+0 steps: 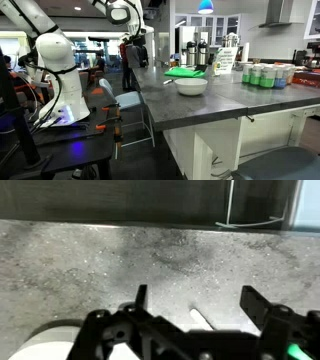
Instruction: Pick up the marker and put it in the bowl
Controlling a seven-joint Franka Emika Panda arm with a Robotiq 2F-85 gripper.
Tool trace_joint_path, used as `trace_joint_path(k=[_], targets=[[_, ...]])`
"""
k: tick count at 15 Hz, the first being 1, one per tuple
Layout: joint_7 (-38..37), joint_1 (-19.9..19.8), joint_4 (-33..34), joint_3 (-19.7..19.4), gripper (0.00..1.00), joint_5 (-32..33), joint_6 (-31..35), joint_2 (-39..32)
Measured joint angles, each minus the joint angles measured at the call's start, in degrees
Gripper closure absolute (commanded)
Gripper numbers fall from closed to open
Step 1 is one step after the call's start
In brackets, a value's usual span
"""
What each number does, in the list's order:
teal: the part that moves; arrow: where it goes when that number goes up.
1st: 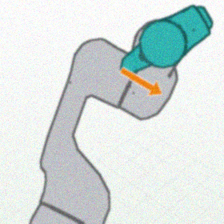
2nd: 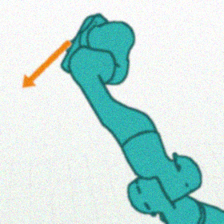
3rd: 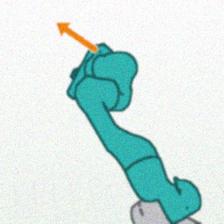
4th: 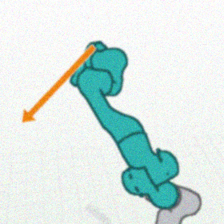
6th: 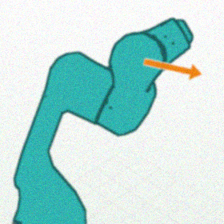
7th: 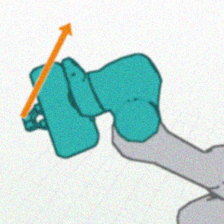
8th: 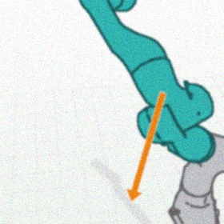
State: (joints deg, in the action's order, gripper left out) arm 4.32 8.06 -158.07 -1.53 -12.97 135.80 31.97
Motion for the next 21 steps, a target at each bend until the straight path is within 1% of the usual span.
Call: trace_joint_path(k=[8,11,13,15,19,21], targets=[[0.0,0.0,0.0,0.0,0.0,0.3,0.0,0.0],[2.1,-0.1,1.9,0.3,0.0,3.9,0.0,-1.3],[5.1,-0.1,5.6,0.3,0.0,7.3,0.0,-4.8],[9.4,-0.1,11.0,0.3,0.0,9.3,0.0,-10.4],[19.1,0.2,23.0,0.8,0.0,9.7,0.0,-24.1],[22.4,0.2,27.2,2.1,0.0,9.8,0.0,-30.0]])
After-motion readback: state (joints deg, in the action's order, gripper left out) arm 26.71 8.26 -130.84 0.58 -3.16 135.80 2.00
